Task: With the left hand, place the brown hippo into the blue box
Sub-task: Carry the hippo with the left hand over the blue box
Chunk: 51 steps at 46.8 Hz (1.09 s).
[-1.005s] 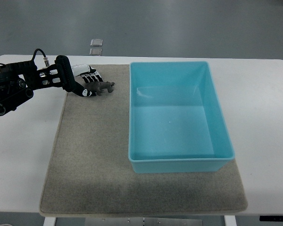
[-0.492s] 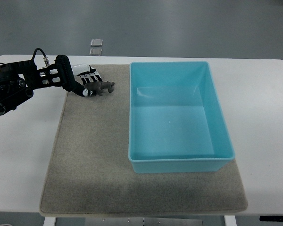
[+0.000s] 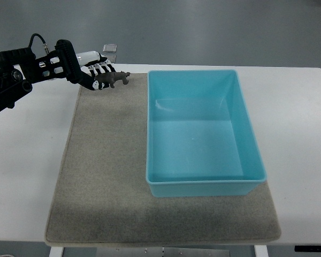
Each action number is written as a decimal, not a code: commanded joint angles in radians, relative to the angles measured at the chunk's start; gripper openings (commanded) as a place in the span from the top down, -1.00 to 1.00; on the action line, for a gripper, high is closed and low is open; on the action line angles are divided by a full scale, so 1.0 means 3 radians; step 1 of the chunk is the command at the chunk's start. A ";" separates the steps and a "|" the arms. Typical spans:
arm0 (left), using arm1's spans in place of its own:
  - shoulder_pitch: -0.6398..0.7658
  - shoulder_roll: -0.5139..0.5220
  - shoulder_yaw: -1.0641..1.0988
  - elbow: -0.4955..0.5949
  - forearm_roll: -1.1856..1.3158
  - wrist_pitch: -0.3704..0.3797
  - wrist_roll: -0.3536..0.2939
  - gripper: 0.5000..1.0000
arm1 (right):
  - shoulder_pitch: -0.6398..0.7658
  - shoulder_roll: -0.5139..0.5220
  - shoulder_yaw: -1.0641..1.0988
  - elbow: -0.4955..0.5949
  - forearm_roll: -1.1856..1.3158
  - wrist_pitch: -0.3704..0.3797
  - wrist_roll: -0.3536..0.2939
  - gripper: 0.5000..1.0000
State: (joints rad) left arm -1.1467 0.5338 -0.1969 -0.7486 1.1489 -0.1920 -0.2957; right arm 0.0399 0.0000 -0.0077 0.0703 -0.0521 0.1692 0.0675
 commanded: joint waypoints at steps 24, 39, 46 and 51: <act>-0.0253 0.0036 -0.0284 -0.0910 0.0010 -0.0152 0.0055 1.00 | 0.0000 0.0000 0.0000 0.0001 0.0000 0.0004 0.0000 -0.74; -0.0248 -0.0153 -0.0249 -0.1350 0.0062 -0.0158 0.0075 1.00 | 0.0000 0.0000 0.0000 0.0001 0.0000 -0.0001 0.0000 -0.74; -0.0217 -0.0322 -0.0223 -0.1355 0.0097 -0.0168 0.0101 1.00 | 0.0000 0.0000 0.0000 0.0001 0.0000 -0.0001 0.0000 -0.74; -0.0192 -0.0378 -0.0157 -0.1350 0.0205 -0.0209 0.0101 1.00 | 0.0000 0.0000 0.0000 0.0001 0.0000 -0.0001 0.0000 -0.74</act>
State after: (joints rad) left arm -1.2089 0.4290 -0.2561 -1.1542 1.1906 -0.2484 -0.2652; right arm 0.0398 0.0000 -0.0077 0.0704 -0.0521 0.1690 0.0675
